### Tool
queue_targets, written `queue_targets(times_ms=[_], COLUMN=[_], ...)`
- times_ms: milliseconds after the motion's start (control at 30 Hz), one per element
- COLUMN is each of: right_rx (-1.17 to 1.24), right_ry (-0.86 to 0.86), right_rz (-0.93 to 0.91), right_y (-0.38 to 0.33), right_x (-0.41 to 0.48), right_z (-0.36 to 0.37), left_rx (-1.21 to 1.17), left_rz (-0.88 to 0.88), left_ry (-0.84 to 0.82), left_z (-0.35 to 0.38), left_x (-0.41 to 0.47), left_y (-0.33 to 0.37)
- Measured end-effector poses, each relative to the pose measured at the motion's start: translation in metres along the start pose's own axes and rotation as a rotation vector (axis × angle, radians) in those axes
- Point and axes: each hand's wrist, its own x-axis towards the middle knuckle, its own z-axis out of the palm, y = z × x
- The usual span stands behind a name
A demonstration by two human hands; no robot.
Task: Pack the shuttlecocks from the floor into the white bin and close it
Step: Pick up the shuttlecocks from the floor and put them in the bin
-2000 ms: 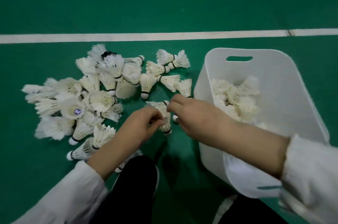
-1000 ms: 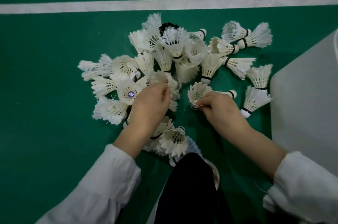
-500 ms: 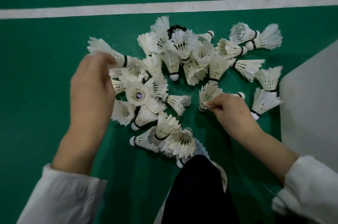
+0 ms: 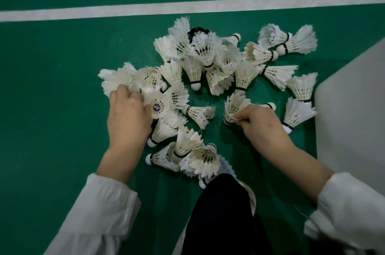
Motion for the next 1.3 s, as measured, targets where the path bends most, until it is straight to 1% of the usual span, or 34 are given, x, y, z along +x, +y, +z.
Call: queue_targets(times_ms=[100,200,333,433,533,600,667,733,833,900,933,1000,1100,1167,1300], right_rx=[-0.005,-0.002,0.03,0.062,-0.019,-0.069,-0.003,0.074,0.105,0.072,0.035,-0.051,-0.124,-0.169,-0.205], right_ry=[0.011,0.01,0.042,0.065,0.015,0.009,0.037,0.108,0.229,0.261,0.236,0.113,-0.068,-0.114,-0.101], right_rz=[0.003,-0.017,-0.063,-0.119,-0.257,-0.291,-0.229,-0.111,0.08,0.202,0.254,0.336,0.39,0.405,0.386], right_y=[0.001,0.002,0.001,-0.008,-0.016,-0.013,0.001,0.026,0.08,0.117,0.133,0.161,0.194,0.207,0.224], right_x=[0.0,0.0,-0.005,-0.011,-0.025,-0.044,-0.072,-0.1,-0.138,-0.159,-0.168,-0.182,-0.185,-0.176,-0.156], right_z=[0.0,-0.001,-0.011,-0.037,-0.086,-0.128,-0.173,-0.208,-0.236,-0.241,-0.24,-0.229,-0.203,-0.186,-0.17], left_rx=[-0.044,-0.101,-0.137,-0.22,-0.259,-0.292,-0.326,-0.341,-0.34,-0.333,-0.328,-0.307,-0.286,-0.271,-0.242], left_rz=[-0.013,-0.02,0.069,0.158,0.252,0.348,0.476,0.592,0.742,0.813,0.845,0.895,0.921,0.919,0.89], left_ry=[0.022,0.099,0.199,0.195,0.138,0.083,0.069,0.048,0.004,-0.016,-0.02,-0.031,-0.064,-0.077,-0.083], left_z=[0.003,-0.005,-0.029,-0.049,-0.065,-0.073,-0.08,-0.086,-0.091,-0.091,-0.09,-0.084,-0.075,-0.073,-0.07], left_x=[-0.003,-0.008,-0.012,-0.012,-0.012,-0.016,-0.023,-0.032,-0.051,-0.066,-0.073,-0.087,-0.101,-0.103,-0.102], left_y=[-0.001,0.001,0.015,0.04,0.076,0.103,0.132,0.162,0.205,0.225,0.233,0.243,0.25,0.249,0.246])
